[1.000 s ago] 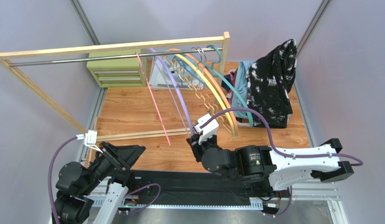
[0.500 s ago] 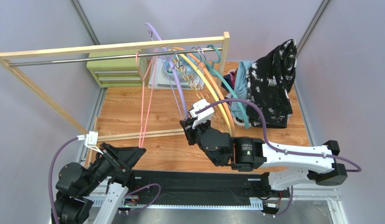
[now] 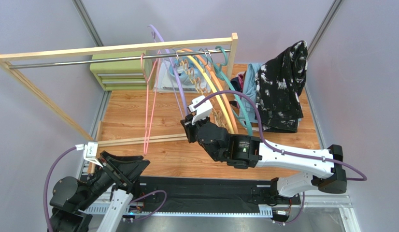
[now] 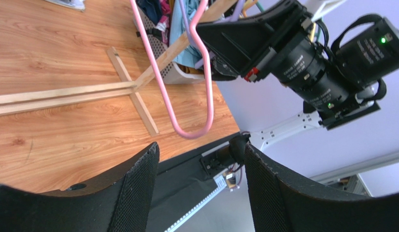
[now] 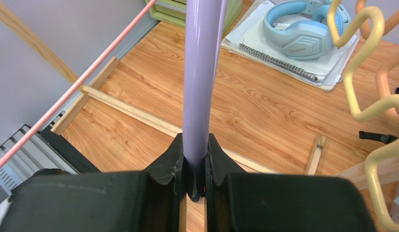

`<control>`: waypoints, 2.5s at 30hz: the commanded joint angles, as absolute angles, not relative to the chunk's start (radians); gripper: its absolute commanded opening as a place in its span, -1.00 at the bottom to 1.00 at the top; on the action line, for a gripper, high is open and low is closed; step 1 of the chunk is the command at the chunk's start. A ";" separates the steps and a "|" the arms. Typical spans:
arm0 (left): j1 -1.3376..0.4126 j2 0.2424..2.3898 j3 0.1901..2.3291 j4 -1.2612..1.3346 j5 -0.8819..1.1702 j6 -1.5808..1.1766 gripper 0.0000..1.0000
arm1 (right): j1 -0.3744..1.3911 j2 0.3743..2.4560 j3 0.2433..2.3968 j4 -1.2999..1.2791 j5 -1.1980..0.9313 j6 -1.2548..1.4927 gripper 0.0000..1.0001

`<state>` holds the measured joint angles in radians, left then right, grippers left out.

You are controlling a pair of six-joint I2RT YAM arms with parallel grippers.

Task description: Remove the trousers from the hanger

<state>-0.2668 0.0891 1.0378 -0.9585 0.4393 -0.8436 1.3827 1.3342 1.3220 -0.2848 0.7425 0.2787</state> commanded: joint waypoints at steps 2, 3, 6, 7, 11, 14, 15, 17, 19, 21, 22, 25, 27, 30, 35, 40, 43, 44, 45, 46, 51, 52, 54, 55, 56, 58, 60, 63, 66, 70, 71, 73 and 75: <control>-0.267 0.032 1.051 -0.991 0.532 -0.798 0.45 | 1.381 1.359 1.367 -0.282 0.704 0.330 -0.99; -0.267 0.023 1.049 -0.996 0.540 -0.793 0.46 | 1.381 1.359 1.367 -0.290 0.698 0.336 -0.96; -0.267 -0.037 1.045 -0.991 0.572 -0.788 0.49 | 1.385 1.338 1.350 -0.325 0.681 0.380 -0.41; -0.267 -0.064 1.043 -0.992 0.580 -0.787 0.49 | 1.391 1.327 1.341 -0.333 0.681 0.390 -0.17; -0.267 -0.132 1.029 -1.009 0.597 -0.778 0.52 | 1.459 1.263 1.269 -0.354 0.721 0.437 0.55; -0.267 -0.129 1.046 -1.072 0.615 -0.735 0.52 | 1.537 1.206 1.220 -0.377 0.762 0.451 0.91; -0.267 -0.129 1.052 -1.080 0.615 -0.730 0.52 | 1.558 1.171 1.206 -0.382 0.775 0.456 1.00; -0.267 -0.130 1.063 -1.075 0.632 -0.707 0.52 | 1.612 1.132 1.158 -0.393 0.773 0.462 1.00; -0.267 -0.130 1.066 -1.062 0.656 -0.690 0.52 | 1.643 1.074 1.096 -0.393 0.727 0.482 1.00; -0.267 -0.130 1.054 -1.046 0.696 -0.678 0.52 | 1.699 1.017 1.040 -0.379 0.718 0.494 1.00; -0.267 -0.130 1.045 -1.040 0.709 -0.678 0.52 | 1.718 0.999 0.982 -0.373 0.712 0.500 1.00; -0.265 -0.132 0.991 -1.000 0.762 -0.683 0.52 | 1.764 0.925 0.884 -0.345 0.700 0.552 1.00; -0.265 -0.132 0.939 -0.956 0.776 -0.693 0.52 | 1.776 0.846 0.764 -0.289 0.692 0.578 1.00; -0.267 -0.132 0.859 -0.875 0.787 -0.715 0.53 | 1.779 0.705 0.577 -0.186 0.706 0.632 1.00; -0.267 -0.132 0.703 -0.624 0.808 -0.807 0.52 | 1.779 0.482 0.321 -0.021 0.790 0.698 1.00; -0.267 -0.130 0.465 -0.321 0.822 -0.931 0.52 | 1.779 0.318 0.103 0.084 0.922 0.697 1.00; -0.267 -0.130 0.315 -0.116 0.819 -1.018 0.52 | 1.779 0.197 0.017 0.098 1.033 0.718 1.00; -0.267 -0.130 0.220 0.032 0.818 -1.050 0.52 | 1.778 0.130 0.005 0.083 1.063 0.729 1.00; -0.267 -0.130 0.171 0.105 0.812 -1.140 0.52 | 1.779 0.094 -0.029 0.066 1.093 0.767 1.00; -0.267 -0.130 0.122 0.183 0.805 -1.179 0.52 | 1.779 0.059 -0.061 0.034 1.162 0.806 1.00; -0.267 -0.129 -0.077 0.460 0.775 -1.284 0.52 | 1.778 -0.011 -0.072 -0.361 1.334 1.169 1.00; -0.267 -0.129 -0.083 0.475 0.776 -1.282 0.52 | 1.779 0.026 -0.065 -0.373 1.366 1.255 1.00; -0.267 -0.129 -0.115 0.497 0.781 -1.288 0.52 | 1.779 0.124 -0.051 -0.432 1.397 1.360 1.00; -0.267 -0.130 -0.126 0.488 0.782 -1.276 0.52 | 1.781 0.158 -0.038 -0.521 1.416 1.446 1.00; -0.268 -0.129 -0.124 0.485 0.794 -1.267 0.52 | 1.781 0.228 -0.029 -0.561 1.422 1.592 1.00; -0.268 -0.129 -0.124 0.476 0.807 -1.261 0.52 | 1.779 0.299 -0.006 -0.629 1.395 1.725 1.00; -0.268 -0.129 -0.123 0.476 0.813 -1.259 0.52 | 1.782 0.383 -0.008 -0.661 1.362 1.845 1.00; -0.268 -0.129 -0.123 0.472 0.807 -1.258 0.52 | 1.825 0.449 -0.021 -0.586 1.356 1.836 1.00; -0.268 -0.129 -0.123 0.468 0.804 -1.256 0.52 | 1.870 0.471 -0.023 -0.568 1.361 1.850 1.00; -0.268 -0.130 -0.123 0.465 0.810 -1.259 0.52 | 1.885 0.447 -0.008 -0.636 1.348 1.878 1.00; -0.268 -0.129 -0.121 0.466 0.810 -1.259 0.52 | 1.885 0.437 -0.008 -0.641 1.350 1.876 1.00; -0.268 -0.129 -0.120 0.465 0.815 -1.261 0.52 | 1.890 0.410 -0.008 -0.652 1.356 1.864 1.00; -0.268 -0.130 -0.121 0.465 0.816 -1.264 0.52 | 1.890 0.391 -0.008 -0.657 1.359 1.853 1.00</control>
